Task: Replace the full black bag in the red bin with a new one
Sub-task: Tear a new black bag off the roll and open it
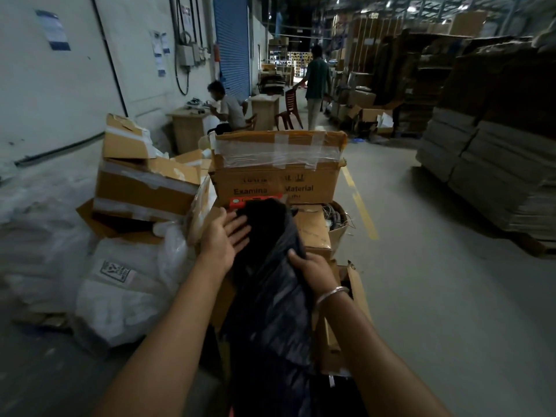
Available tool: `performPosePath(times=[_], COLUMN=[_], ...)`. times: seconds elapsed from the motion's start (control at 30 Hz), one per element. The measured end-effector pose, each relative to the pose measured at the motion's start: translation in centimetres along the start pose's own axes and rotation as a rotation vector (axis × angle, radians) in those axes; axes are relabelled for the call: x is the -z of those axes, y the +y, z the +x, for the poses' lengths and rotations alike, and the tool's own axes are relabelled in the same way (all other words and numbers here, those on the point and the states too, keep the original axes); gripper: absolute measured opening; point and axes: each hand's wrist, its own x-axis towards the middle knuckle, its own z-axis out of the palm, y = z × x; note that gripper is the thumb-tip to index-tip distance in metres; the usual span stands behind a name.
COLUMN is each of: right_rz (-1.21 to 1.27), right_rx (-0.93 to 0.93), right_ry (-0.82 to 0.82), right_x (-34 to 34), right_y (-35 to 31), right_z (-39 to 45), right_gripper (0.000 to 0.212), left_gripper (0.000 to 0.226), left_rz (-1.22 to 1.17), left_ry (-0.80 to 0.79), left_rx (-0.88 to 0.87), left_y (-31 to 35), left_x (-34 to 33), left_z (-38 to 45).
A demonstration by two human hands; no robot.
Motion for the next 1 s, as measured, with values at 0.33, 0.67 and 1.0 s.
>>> performPosePath(times=[0.33, 0.67, 1.0], right_rz=[-0.36, -0.049, -0.351], right_rx=[-0.008, 0.494, 0.215], right_ry=[0.261, 0.14, 0.205], right_x=[1.3, 0.5, 2.7], right_y=[-4.2, -3.9, -3.8], right_z=[3.2, -1.1, -0.5], right_gripper=[0.071, 0.047, 0.015], left_gripper=[0.018, 0.007, 0.04], left_rz=[0.842, 0.285, 0.652], left_ry=[-0.554, -0.093, -0.183], left_rx=[-0.051, -0.208, -0.314], left_y=[-2.7, -1.3, -1.4], left_x=[1.2, -1.8, -1.8], left_z=[-5.3, -4.8, -4.4])
